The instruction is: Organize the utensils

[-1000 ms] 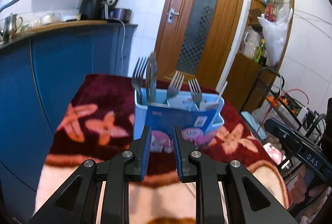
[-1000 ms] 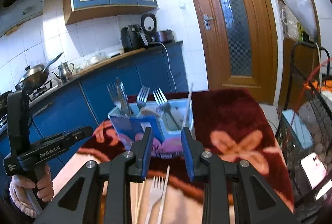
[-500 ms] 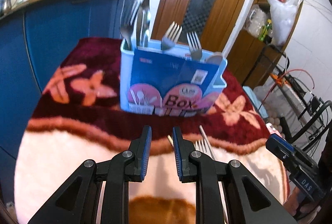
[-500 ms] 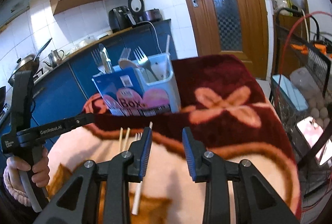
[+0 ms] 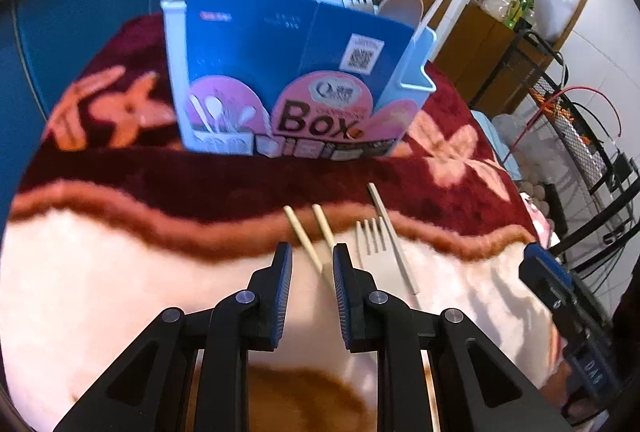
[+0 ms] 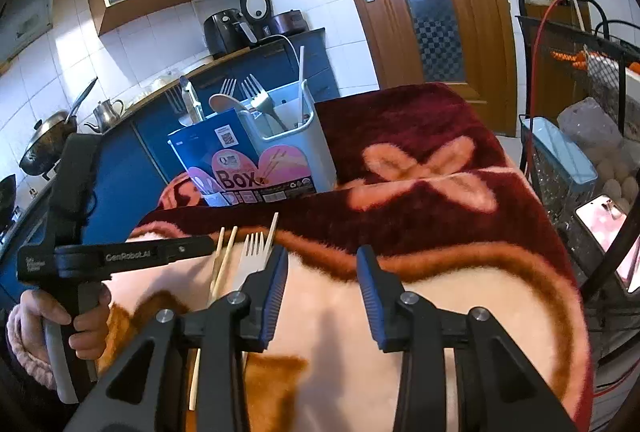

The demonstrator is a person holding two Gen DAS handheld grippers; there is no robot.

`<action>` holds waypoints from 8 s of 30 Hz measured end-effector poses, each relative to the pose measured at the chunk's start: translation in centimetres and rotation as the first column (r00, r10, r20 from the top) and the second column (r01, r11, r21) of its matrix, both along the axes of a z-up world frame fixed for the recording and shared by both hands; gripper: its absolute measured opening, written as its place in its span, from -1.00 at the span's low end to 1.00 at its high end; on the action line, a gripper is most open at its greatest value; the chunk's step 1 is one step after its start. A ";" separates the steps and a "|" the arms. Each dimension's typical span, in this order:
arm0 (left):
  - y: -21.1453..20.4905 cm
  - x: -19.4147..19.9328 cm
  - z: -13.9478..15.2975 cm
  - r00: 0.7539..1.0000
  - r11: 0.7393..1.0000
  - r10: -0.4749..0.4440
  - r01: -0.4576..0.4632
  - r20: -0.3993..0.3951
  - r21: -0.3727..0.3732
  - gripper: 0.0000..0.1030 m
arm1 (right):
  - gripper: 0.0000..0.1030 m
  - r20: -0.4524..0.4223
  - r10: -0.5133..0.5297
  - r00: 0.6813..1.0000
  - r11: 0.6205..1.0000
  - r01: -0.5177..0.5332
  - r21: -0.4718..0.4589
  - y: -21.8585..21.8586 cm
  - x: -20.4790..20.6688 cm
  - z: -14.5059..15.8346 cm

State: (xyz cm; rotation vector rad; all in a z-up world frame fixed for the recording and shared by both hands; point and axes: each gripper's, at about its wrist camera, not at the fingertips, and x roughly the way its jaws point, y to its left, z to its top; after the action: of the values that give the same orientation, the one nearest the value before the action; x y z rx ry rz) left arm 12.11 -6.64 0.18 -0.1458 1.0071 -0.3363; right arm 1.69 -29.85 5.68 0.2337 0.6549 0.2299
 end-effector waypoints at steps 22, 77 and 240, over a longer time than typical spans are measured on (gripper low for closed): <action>1.4 3.1 -1.7 0.984 0.995 0.052 -0.065 -0.170 -0.074 -0.80 | -0.24 -0.013 0.014 1.000 1.000 -0.013 0.026 -0.3 0.0 -0.6; 9.8 -3.2 5.9 0.914 0.984 0.169 -0.133 0.368 -0.121 -0.92 | -0.62 -0.389 0.185 0.902 0.947 -0.270 -0.175 7.3 9.0 -2.4; 7.3 -7.3 4.6 0.937 0.983 0.181 -0.184 0.299 -0.018 -0.48 | -0.37 -0.100 0.079 0.992 0.997 -0.080 -0.001 6.7 1.2 0.0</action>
State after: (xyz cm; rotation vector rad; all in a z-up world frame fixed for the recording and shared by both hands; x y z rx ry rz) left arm 4.83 0.63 4.73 -0.1724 0.6878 -0.1756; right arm 2.93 -23.10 5.67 0.2158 0.7644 0.2943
